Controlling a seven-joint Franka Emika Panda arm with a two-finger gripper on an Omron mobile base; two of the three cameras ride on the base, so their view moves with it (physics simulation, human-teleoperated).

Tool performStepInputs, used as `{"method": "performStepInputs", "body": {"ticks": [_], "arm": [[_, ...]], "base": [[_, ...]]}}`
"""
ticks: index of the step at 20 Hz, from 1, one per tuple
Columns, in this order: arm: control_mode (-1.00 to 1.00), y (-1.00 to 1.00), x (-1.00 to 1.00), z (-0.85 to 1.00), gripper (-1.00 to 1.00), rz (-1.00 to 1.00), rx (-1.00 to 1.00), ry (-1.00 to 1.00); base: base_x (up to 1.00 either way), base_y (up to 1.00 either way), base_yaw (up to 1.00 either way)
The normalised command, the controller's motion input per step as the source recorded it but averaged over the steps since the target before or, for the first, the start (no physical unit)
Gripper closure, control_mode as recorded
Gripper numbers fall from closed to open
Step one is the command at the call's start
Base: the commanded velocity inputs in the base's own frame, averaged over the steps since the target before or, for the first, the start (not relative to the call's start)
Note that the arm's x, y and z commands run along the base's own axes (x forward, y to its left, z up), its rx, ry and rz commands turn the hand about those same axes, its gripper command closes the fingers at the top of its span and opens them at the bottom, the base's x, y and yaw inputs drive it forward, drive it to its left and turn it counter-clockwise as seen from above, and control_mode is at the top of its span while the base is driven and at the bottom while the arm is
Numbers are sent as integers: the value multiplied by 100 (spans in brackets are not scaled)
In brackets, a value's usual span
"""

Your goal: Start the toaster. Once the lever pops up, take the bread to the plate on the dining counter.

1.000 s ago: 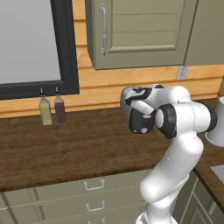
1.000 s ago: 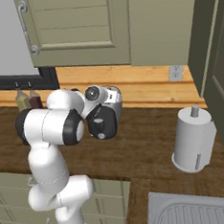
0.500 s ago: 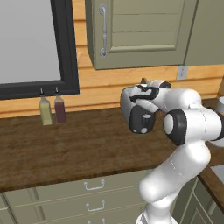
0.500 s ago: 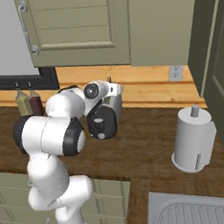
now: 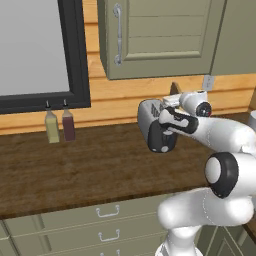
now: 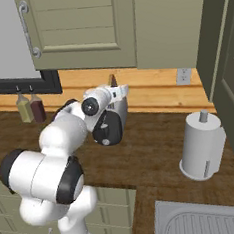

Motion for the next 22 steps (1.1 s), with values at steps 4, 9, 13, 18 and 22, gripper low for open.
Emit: {"method": "performStepInputs", "body": {"ticks": [4, 9, 13, 18, 22], "arm": [[-100, 0, -100, 48, 100, 0, -13, -3], [-100, 0, -100, 11, 100, 0, -5, 1], [-100, 3, -100, -3, 100, -2, -8, 4], [-100, 1, -100, -2, 100, -6, 0, 1], [-100, 0, -100, 15, 100, -7, 0, 8]], "base": [[0, 0, 0], [0, 0, 0], [0, 0, 0], [0, 0, 0], [0, 0, 0]]}}
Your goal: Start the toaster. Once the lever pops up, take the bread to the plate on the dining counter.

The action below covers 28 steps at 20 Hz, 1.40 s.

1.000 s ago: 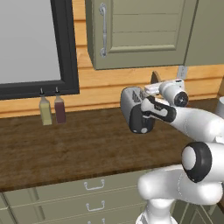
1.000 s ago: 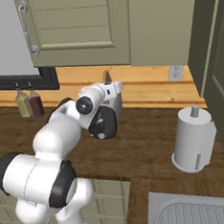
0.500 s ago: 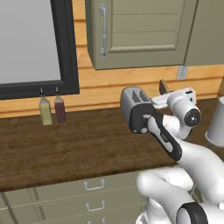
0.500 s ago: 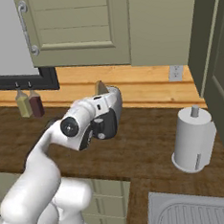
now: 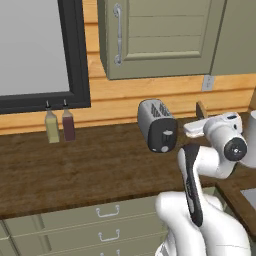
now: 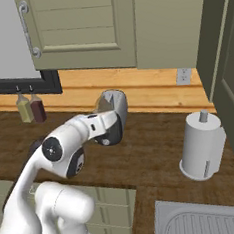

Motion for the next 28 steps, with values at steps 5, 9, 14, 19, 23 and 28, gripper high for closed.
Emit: {"method": "performStepInputs", "body": {"ticks": [5, 9, 14, 19, 23, 28], "arm": [[-100, 0, -77, 0, 100, -4, 0, 22], [-100, 3, -34, 0, 100, -6, 0, 29], [-100, 0, -24, 13, 100, -3, 0, 19], [-100, 0, -36, 28, 100, -1, 0, 11], [-100, 6, -86, 2, 100, 0, 4, 0], [-100, 51, -92, 1, 100, 0, 1, 0]], "base": [[0, 0, 0], [0, 0, 0], [0, 0, 0], [0, 0, 0], [0, 0, 0], [0, 0, 0]]}}
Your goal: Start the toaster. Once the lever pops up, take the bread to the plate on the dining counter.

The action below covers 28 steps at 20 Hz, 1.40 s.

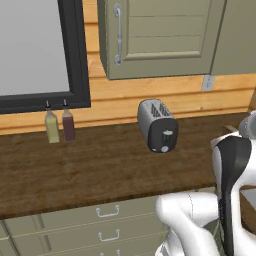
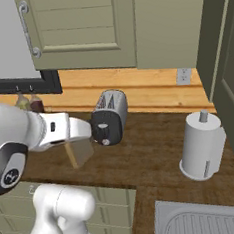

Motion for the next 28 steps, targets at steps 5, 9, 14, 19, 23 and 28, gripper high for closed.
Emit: {"method": "performStepInputs", "body": {"ticks": [5, 9, 14, 19, 23, 28], "arm": [[100, 14, -16, 2, 100, 0, 0, 0], [100, 0, 0, 0, 100, 0, 0, 0], [100, 0, 0, 0, 100, 0, 0, 0], [100, 0, 0, 0, 100, 0, 0, 0], [100, 0, 0, 0, 100, 0, 0, 0], [100, 0, 0, 0, 100, 0, 0, 0]], "base": [[-71, 69, 4], [-64, 99, 38], [-25, 88, 77], [-15, 58, 90], [-13, 46, 96], [-18, 32, 98]]}}
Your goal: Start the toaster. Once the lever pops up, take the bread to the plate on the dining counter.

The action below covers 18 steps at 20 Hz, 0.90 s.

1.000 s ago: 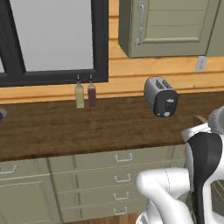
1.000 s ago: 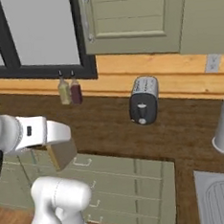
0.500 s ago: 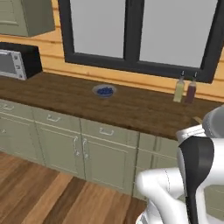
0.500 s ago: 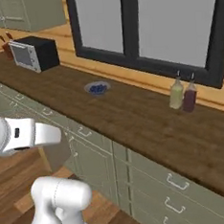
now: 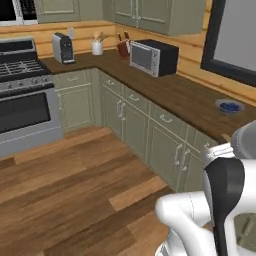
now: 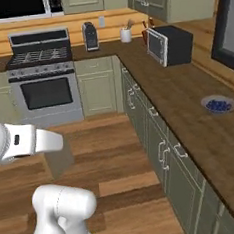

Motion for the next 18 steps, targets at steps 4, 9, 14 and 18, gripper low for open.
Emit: {"method": "performStepInputs", "body": {"ticks": [4, 9, 14, 18], "arm": [[100, 0, 0, 0, 100, 0, 0, 0], [100, 0, 0, 0, 100, 0, 0, 0], [100, 0, 0, 0, 100, 0, 0, 0], [100, 0, 0, 0, 100, 0, 0, 0]], "base": [[-4, 25, 96], [0, 29, 89], [4, 30, 82], [28, 11, 73]]}}
